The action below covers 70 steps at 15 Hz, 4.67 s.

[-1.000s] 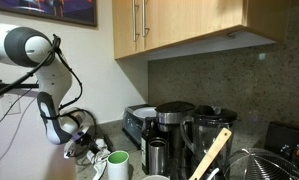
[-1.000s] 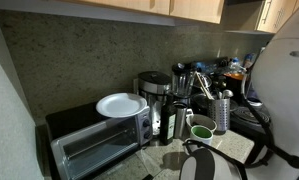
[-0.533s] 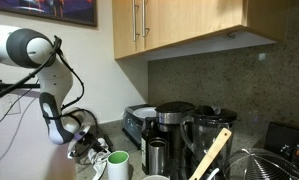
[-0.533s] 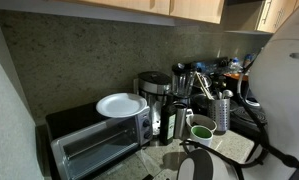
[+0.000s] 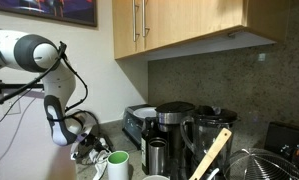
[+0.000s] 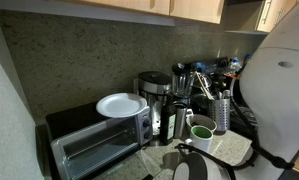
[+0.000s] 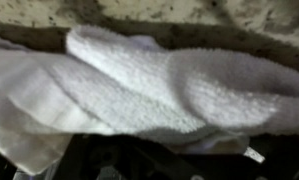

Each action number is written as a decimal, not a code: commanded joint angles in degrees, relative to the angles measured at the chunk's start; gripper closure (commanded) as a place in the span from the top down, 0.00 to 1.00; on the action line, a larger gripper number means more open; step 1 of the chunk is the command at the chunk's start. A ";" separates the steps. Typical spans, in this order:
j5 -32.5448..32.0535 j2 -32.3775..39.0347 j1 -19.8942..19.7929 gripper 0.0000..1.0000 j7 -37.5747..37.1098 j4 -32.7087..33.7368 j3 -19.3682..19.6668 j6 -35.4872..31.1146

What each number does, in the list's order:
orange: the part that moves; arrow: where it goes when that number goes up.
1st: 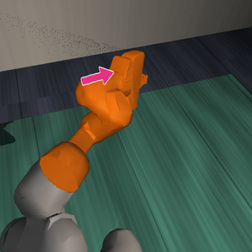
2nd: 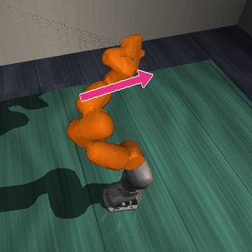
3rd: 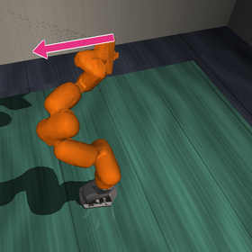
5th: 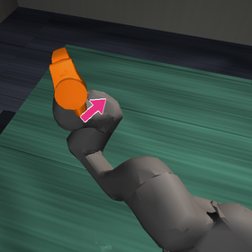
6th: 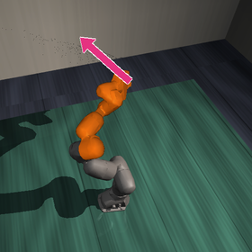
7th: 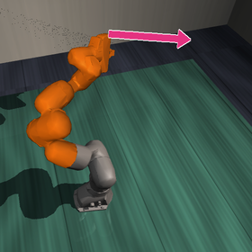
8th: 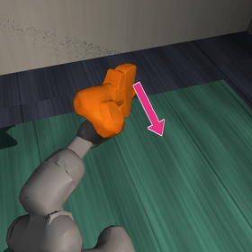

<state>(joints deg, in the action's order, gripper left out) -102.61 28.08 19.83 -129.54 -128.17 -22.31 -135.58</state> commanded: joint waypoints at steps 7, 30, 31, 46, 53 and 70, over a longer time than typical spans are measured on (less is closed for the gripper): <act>-4.43 1.17 0.65 1.00 -1.46 3.27 1.16 6.14; -5.24 -2.66 0.78 1.00 3.14 5.73 0.56 9.55; -5.20 -3.18 0.83 1.00 3.42 5.79 0.54 9.68; -5.12 -4.86 -0.15 1.00 4.56 9.51 1.61 8.91; -5.52 -5.40 -1.03 1.00 6.99 13.27 3.72 8.89; 7.26 -6.11 -2.91 1.00 19.84 17.90 4.35 -3.43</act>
<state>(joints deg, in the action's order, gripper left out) -99.11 22.46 17.57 -113.86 -110.63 -17.59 -136.99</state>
